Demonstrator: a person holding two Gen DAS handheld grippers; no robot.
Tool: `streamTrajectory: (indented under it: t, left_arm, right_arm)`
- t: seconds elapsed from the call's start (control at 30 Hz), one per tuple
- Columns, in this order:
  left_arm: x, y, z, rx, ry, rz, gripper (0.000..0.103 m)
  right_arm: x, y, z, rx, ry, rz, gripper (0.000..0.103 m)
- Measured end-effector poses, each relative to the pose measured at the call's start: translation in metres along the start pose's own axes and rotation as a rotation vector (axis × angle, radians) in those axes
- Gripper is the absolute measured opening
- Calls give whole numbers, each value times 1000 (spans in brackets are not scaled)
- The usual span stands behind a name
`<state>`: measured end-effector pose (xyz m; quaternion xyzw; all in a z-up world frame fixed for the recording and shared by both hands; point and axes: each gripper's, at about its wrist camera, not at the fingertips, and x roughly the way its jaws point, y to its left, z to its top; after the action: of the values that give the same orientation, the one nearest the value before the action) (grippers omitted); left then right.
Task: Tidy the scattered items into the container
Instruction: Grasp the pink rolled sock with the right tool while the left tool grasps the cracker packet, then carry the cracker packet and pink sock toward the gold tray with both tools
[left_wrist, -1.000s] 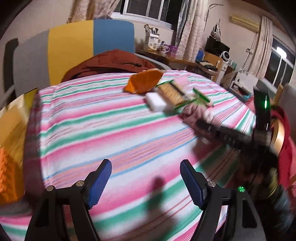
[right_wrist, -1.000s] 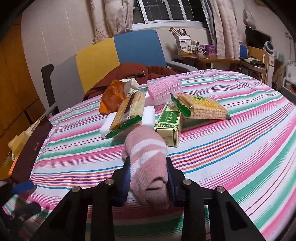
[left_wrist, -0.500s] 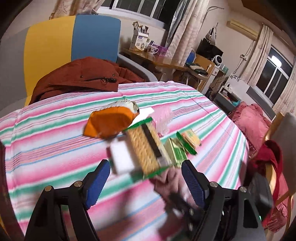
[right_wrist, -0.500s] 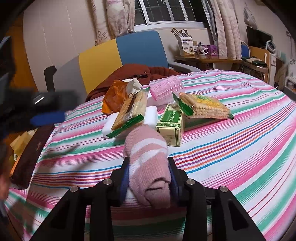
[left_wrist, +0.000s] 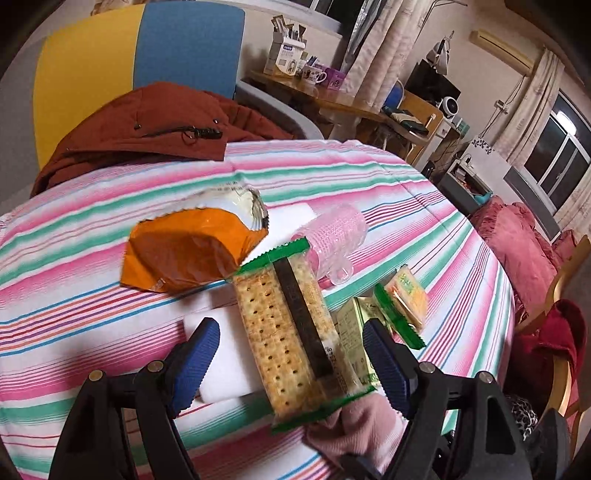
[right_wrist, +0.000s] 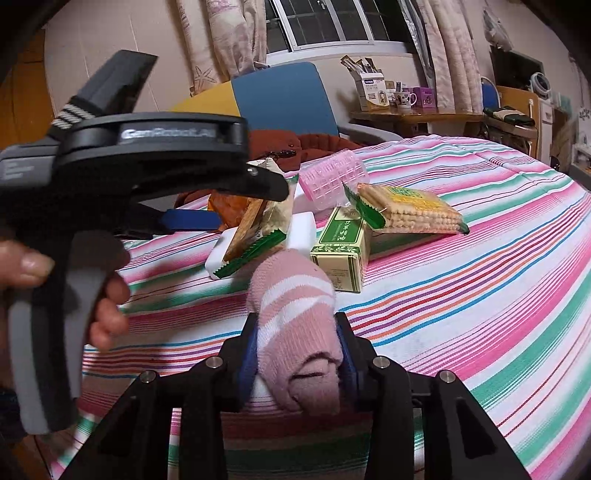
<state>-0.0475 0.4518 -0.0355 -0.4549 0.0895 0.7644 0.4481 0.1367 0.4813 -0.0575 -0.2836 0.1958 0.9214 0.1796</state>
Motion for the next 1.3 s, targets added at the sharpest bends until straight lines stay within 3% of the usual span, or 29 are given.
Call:
streamTrajectory:
  t: [0.13, 0.27, 0.37, 0.67, 1.0, 1.17, 1.3]
  left_arm:
    - [9, -1, -2, 14, -8, 34, 73]
    - [6, -2, -5, 52, -35, 38, 54]
    - [-1, -2, -11, 81, -48, 43, 51]
    - [-29, 11, -37, 110, -50, 57, 49]
    - [-75, 51, -104, 65, -5, 97, 48]
    - [-92, 60, -125, 55, -39, 133, 49]
    - [-90, 62, -126, 52, -58, 135, 51]
  right_arm:
    - [0, 0, -1, 1, -1, 0, 41]
    - [0, 0, -1, 1, -1, 0, 41]
    - [-1, 0, -1, 0, -1, -1, 41]
    - [-2, 1, -1, -3, 2, -6, 41]
    - [-3, 3, -3, -10, 8, -14, 41]
    - [-2, 5, -1, -26, 20, -22, 42]
    - [-4, 12, 2, -64, 35, -13, 56]
